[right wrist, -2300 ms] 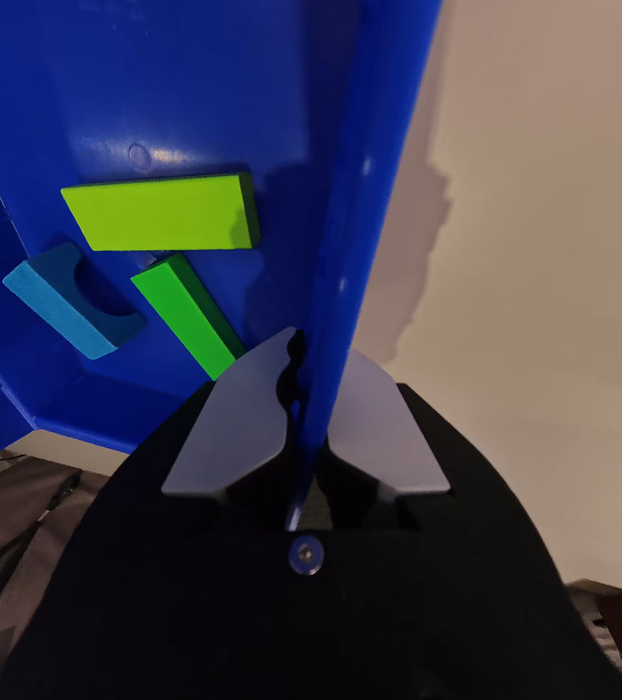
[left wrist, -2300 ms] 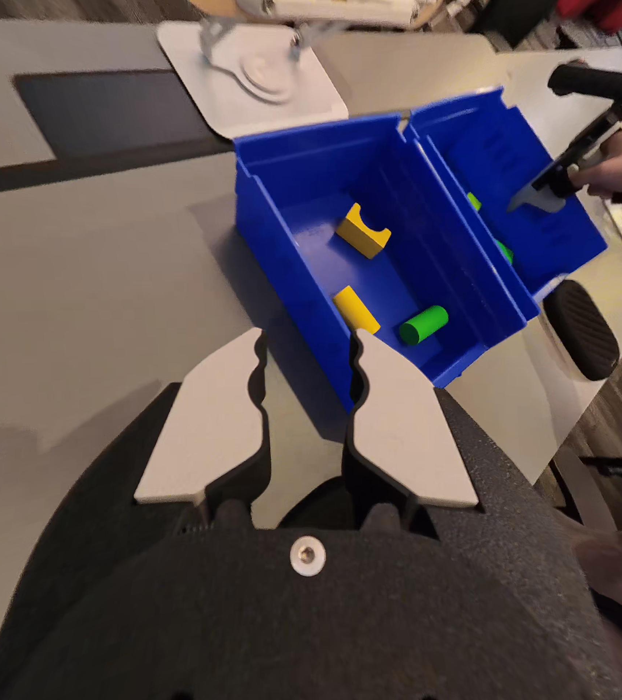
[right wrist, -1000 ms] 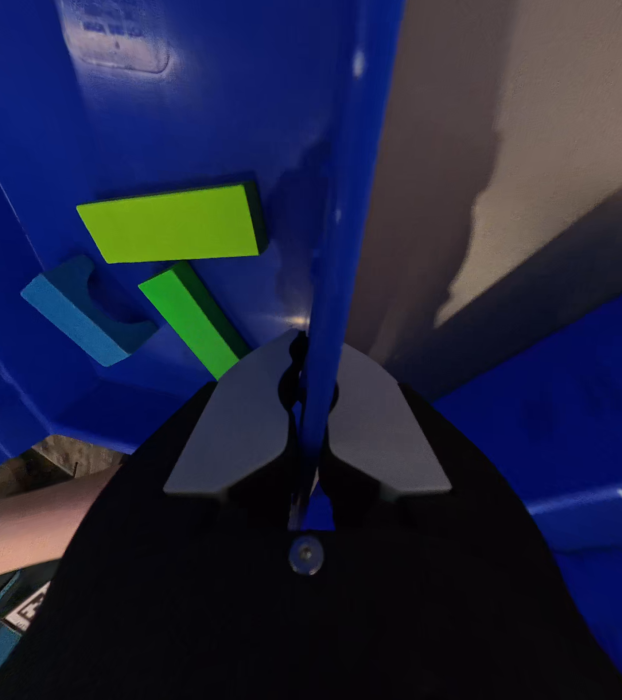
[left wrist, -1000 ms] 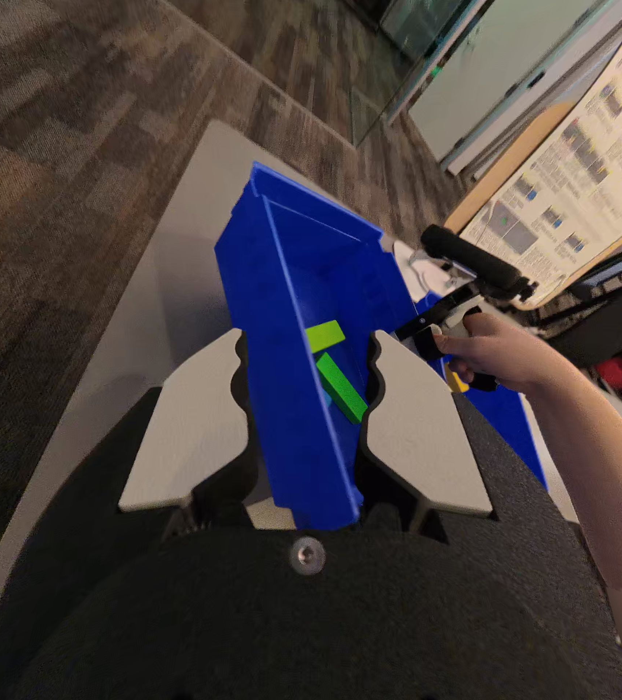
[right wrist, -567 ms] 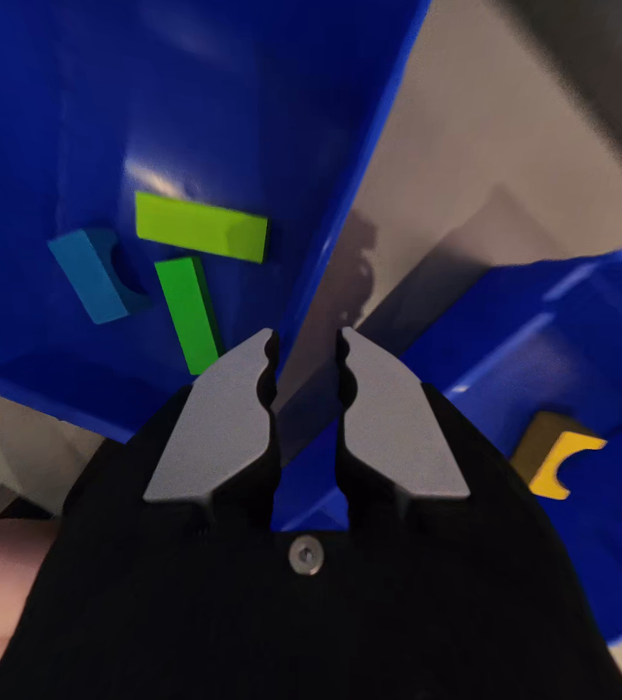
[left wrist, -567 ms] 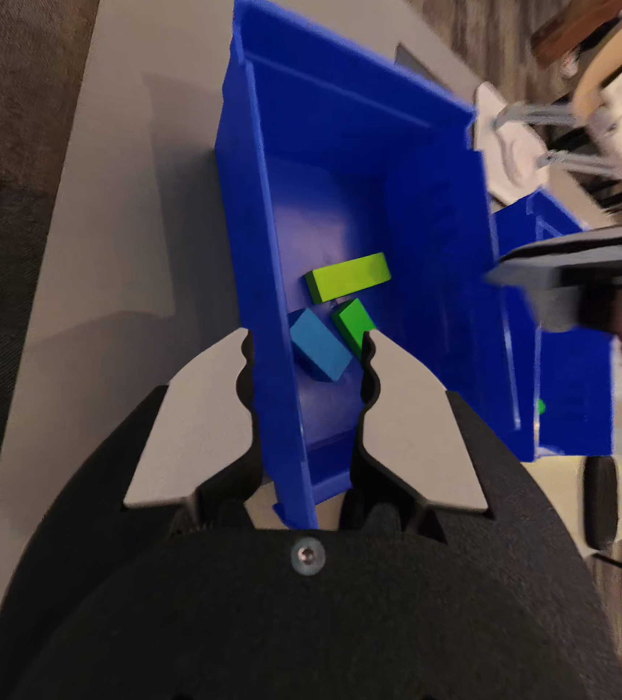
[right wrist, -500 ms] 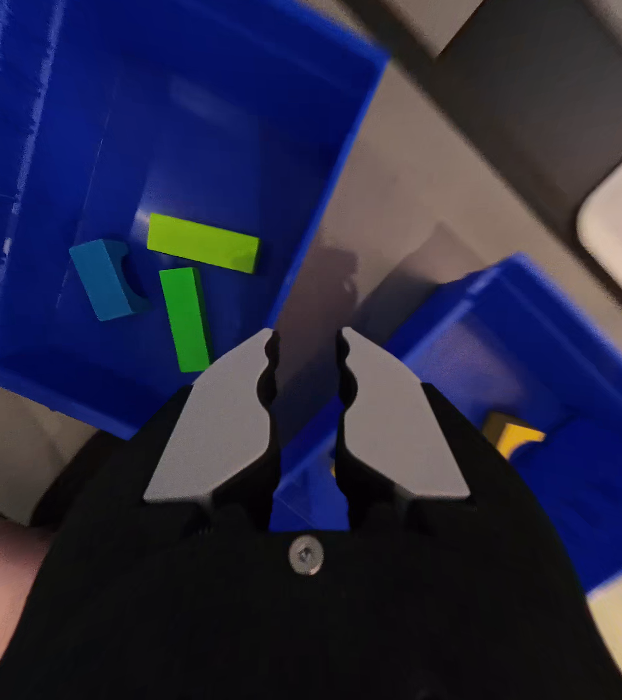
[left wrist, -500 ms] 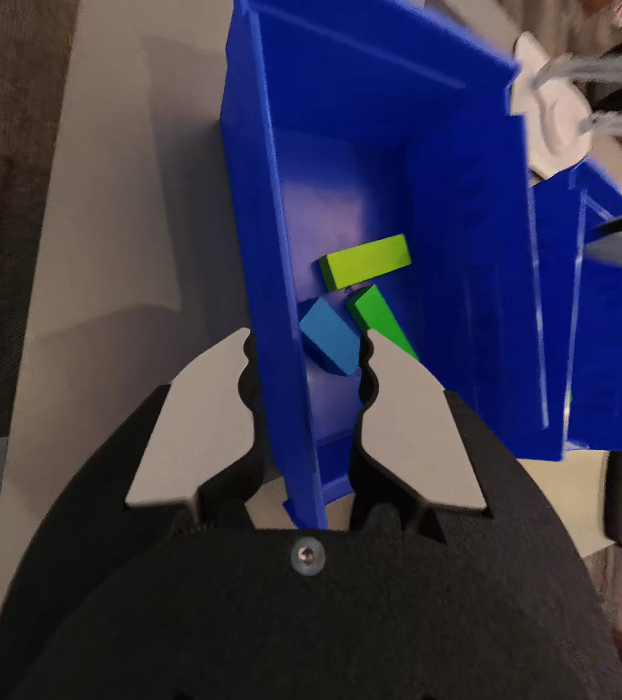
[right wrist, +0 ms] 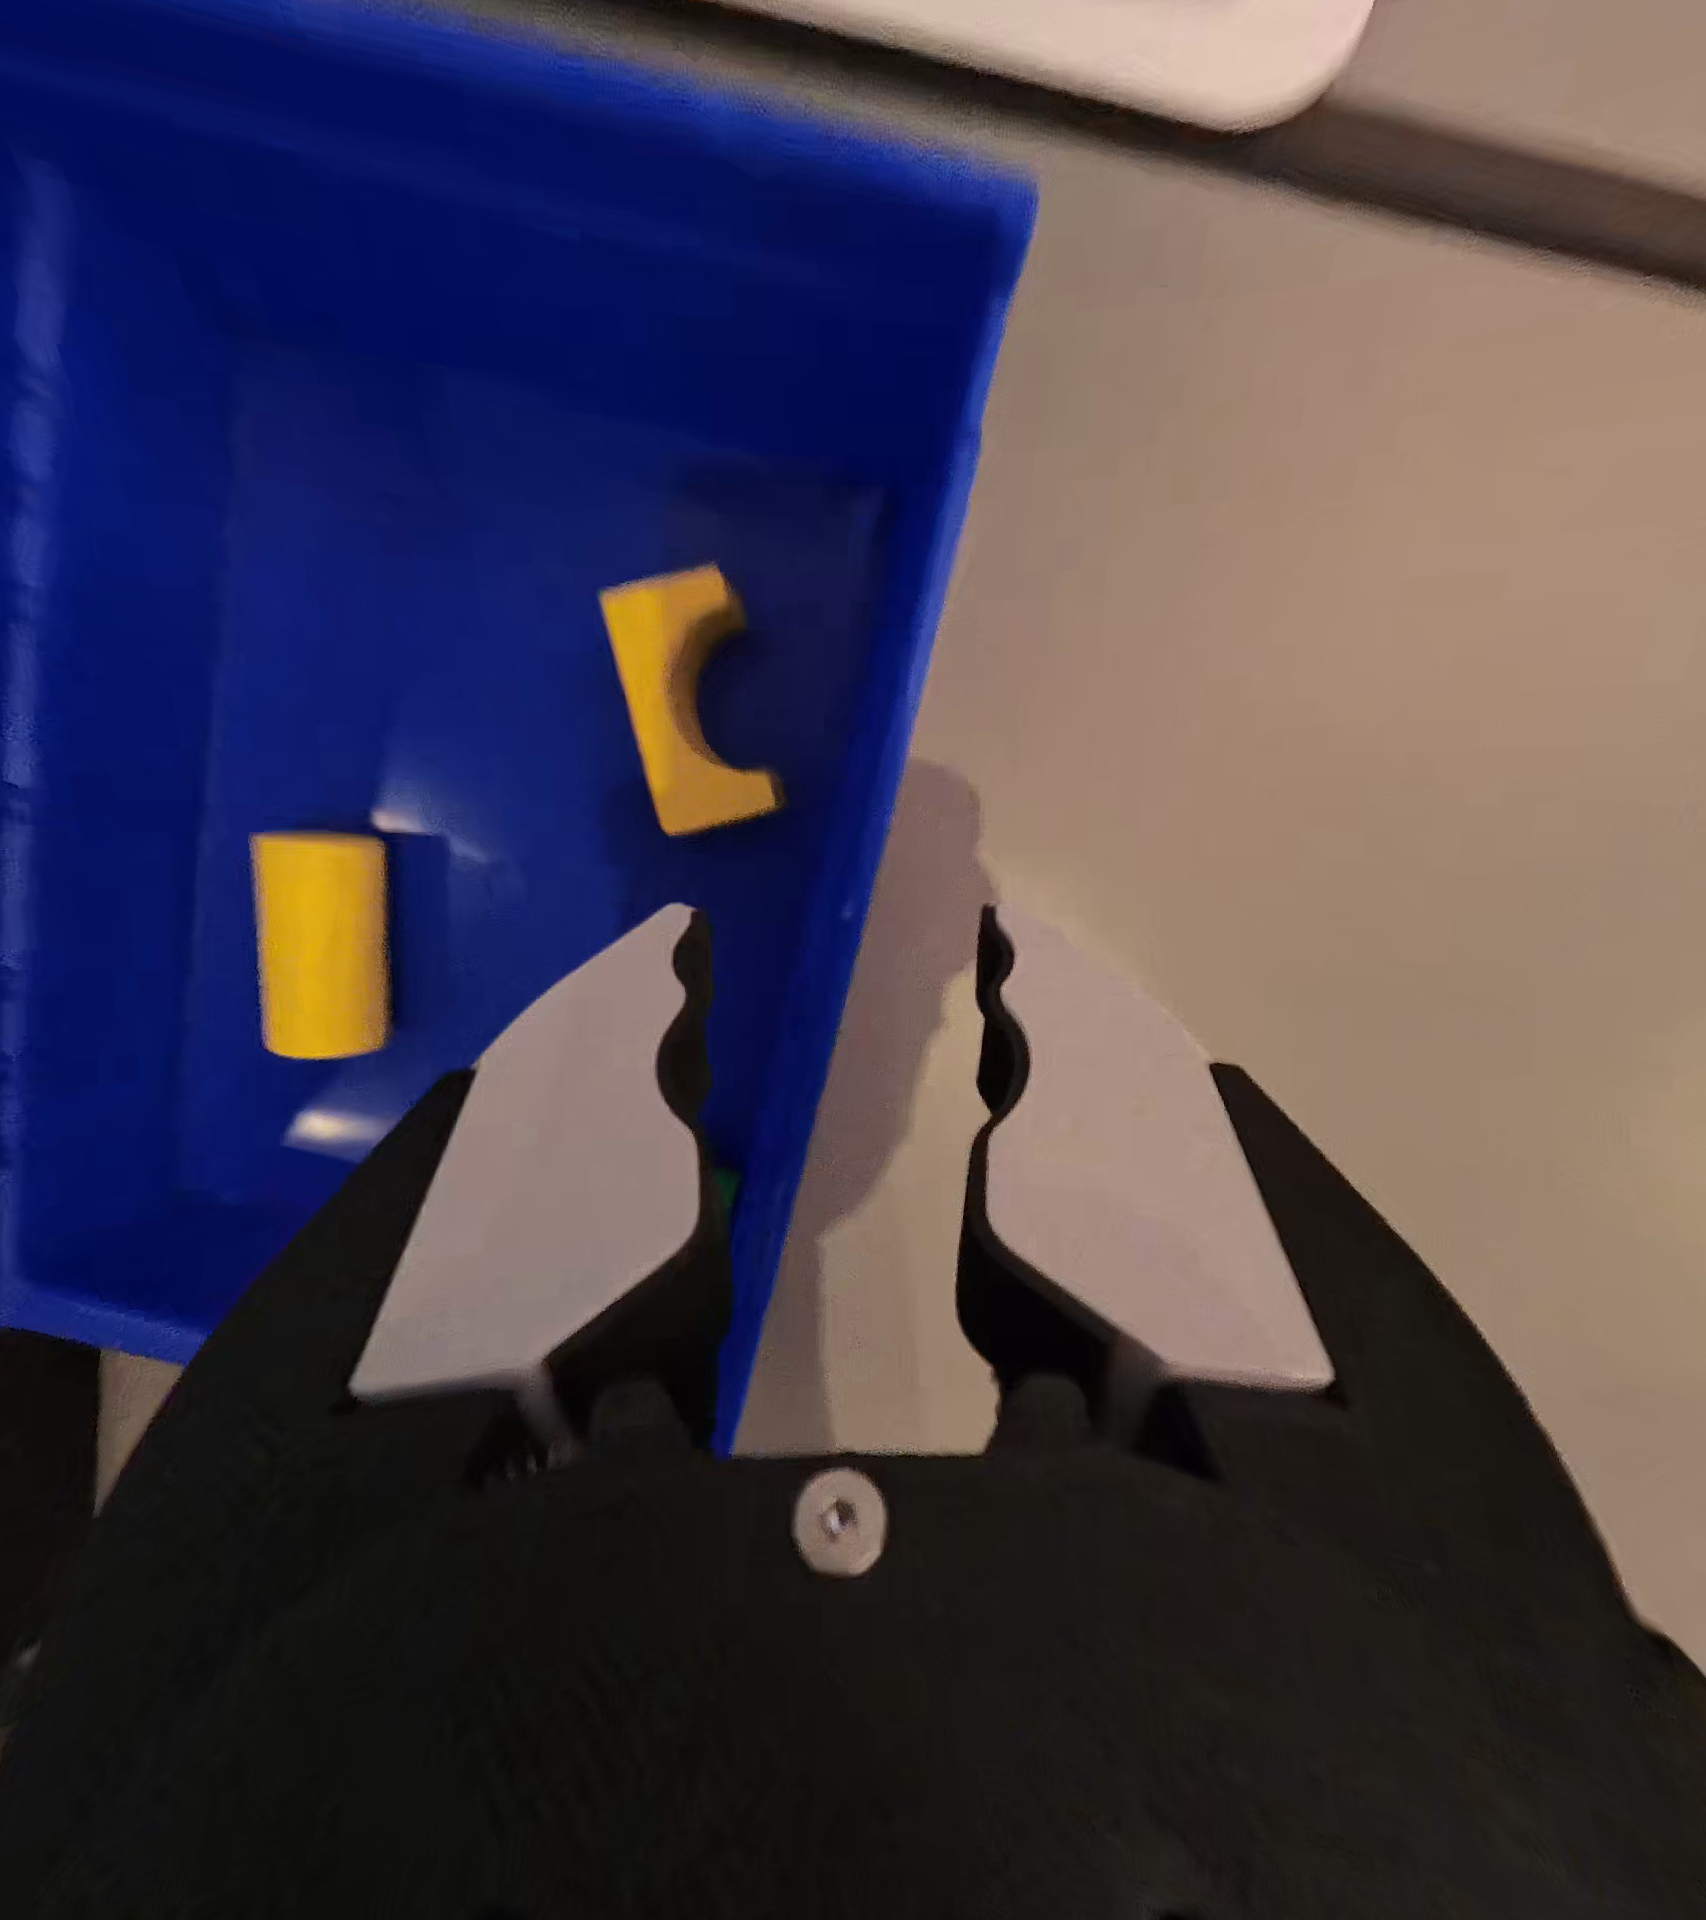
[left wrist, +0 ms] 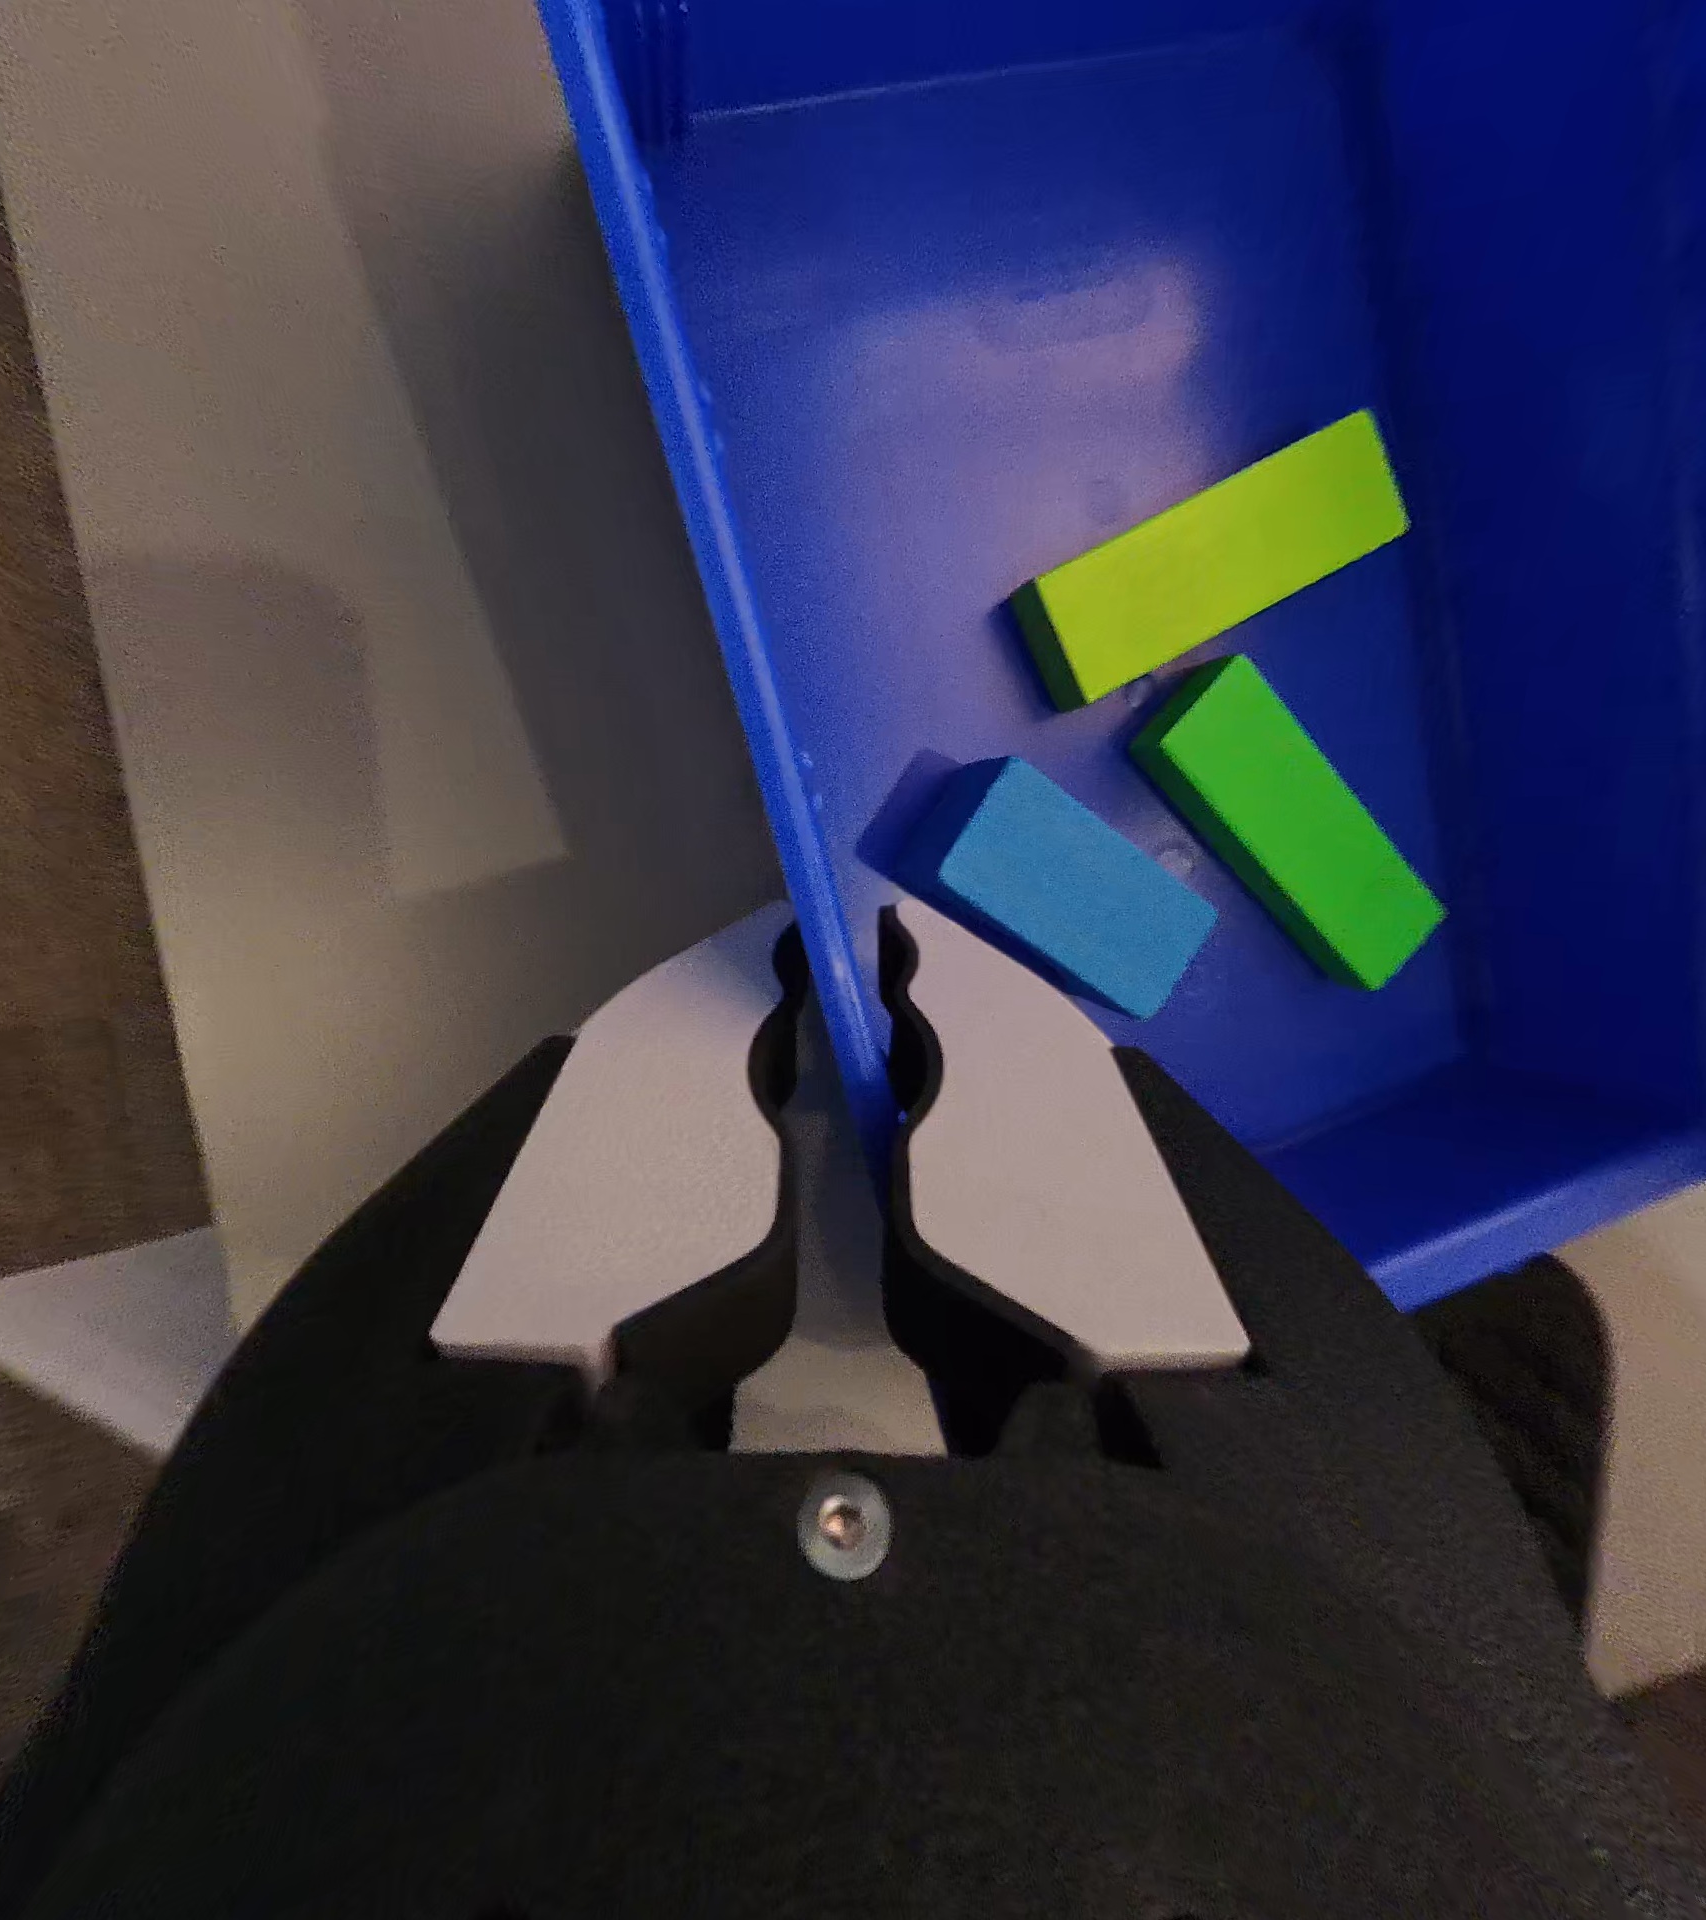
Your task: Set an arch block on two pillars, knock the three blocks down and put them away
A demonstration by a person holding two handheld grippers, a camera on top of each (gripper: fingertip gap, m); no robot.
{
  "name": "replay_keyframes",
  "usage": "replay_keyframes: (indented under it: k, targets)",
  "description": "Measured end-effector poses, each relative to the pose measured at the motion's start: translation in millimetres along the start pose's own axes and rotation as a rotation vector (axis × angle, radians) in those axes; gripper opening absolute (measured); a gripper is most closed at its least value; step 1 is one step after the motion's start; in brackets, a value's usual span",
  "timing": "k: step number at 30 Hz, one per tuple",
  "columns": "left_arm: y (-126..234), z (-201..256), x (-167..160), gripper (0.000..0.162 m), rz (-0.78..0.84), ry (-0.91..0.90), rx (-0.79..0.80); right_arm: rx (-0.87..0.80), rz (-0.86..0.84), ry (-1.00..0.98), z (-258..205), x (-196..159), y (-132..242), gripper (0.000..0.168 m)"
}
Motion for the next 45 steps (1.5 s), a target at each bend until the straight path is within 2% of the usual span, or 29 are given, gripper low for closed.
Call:
replay_keyframes:
  k: [1,3,4,6,8,11,15,27,33,38,45]
  targets:
    - [-2.6,0.6,3.8,0.01,-0.003,-0.043,0.037,0.008,-0.054,0.006,1.6,-7.9,-9.8,0.05]
    - [-8.5,4.6,11.5,0.007,-0.003,-0.109,0.093,0.031,-0.109,-0.005,5.1,-17.2,-25.4,0.034]
    - [-11.5,9.7,15.4,0.007,0.004,-0.13,0.096,0.064,-0.12,-0.022,4.0,-19.6,-30.3,0.035]
    - [-16.5,23.9,19.7,0.007,0.007,-0.146,0.055,0.166,-0.141,-0.04,-5.8,-22.7,-32.8,0.012]
    - [-19.8,35.2,21.3,0.007,-0.001,-0.175,0.03,0.137,-0.164,-0.003,-1.4,-23.2,-32.7,0.009]
    - [-22.0,45.1,21.0,0.007,-0.027,-0.247,0.041,0.089,-0.187,0.027,14.5,-20.7,-33.1,0.007]
    - [-22.6,52.2,19.1,0.007,-0.047,-0.256,0.024,0.06,-0.178,0.013,53.7,-18.9,-31.7,0.006]
    - [-22.1,53.4,15.7,0.008,-0.063,-0.272,0.037,-0.023,-0.203,-0.148,233.0,-63.4,-4.4,0.006]
    - [-22.1,53.4,15.5,0.008,-0.065,-0.261,0.035,-0.049,-0.216,-0.22,308.1,-85.7,8.4,0.005]
    - [-22.3,53.5,15.4,0.007,-0.065,-0.254,0.035,-0.063,-0.232,-0.269,350.1,-97.5,15.2,0.005]
    - [-22.4,53.6,15.1,0.008,-0.081,-0.248,0.054,-0.065,-0.233,-0.309,379.9,-108.0,20.7,0.005]
Point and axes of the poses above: each gripper's, where its closed fingertips meet, y back along the fingers, x out of its top, z = x × y across the jaws, the point moved 1 cm from there along y, back along the fingers, and after that the axes turned 2 degrees about -y, right-handed, at the moved point
